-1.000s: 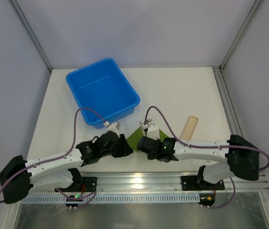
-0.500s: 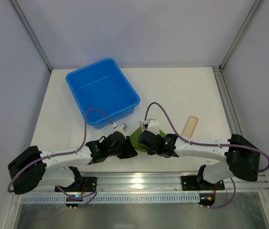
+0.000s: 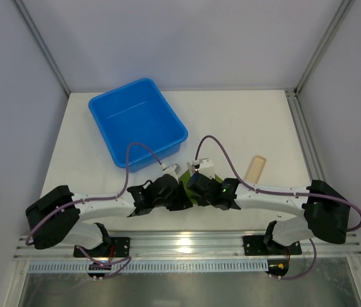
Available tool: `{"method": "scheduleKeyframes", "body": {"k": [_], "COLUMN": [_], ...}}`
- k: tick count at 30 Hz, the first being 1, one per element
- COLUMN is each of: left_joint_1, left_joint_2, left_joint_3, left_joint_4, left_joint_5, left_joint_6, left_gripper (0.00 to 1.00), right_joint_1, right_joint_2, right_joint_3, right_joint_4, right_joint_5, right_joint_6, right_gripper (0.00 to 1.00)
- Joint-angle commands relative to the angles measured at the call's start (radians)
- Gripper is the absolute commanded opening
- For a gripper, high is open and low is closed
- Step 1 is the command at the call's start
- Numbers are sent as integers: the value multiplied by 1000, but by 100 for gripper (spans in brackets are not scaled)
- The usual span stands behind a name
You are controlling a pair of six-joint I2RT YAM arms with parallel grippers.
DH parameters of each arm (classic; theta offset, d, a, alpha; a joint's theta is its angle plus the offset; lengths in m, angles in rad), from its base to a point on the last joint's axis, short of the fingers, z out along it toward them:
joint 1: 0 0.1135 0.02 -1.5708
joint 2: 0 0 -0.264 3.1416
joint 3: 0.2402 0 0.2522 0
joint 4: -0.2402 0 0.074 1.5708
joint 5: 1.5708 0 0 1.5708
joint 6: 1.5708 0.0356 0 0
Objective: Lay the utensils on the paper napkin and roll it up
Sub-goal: Roll the napkin at the center of the board.
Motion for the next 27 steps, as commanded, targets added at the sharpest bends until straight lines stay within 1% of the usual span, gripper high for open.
{"method": "scheduleKeyframes", "body": {"k": [1, 5, 12, 16, 19, 27], "left_joint_1": [-9, -9, -9, -9, -7, -9], "left_joint_2": [41, 86, 138, 153, 170, 189], "left_joint_3": [41, 63, 101, 124, 144, 170], "left_joint_4": [65, 85, 89, 76, 65, 53], "left_joint_5": [6, 7, 6, 4, 3, -12], "left_joint_6": [-14, -19, -12, -5, 6, 17], "left_gripper": [19, 19, 18, 18, 18, 18], "right_joint_1": [-4, -6, -6, -6, -6, -6], "right_joint_2": [-37, -42, -103, -161, -193, -342], "right_joint_3": [-8, -8, -20, -27, -44, -121], "right_joint_4": [28, 11, -21, -55, -85, -156], "right_joint_5": [26, 43, 58, 69, 72, 53], "right_joint_6": [4, 10, 18, 24, 32, 62], "right_gripper": [29, 29, 30, 31, 34, 34]}}
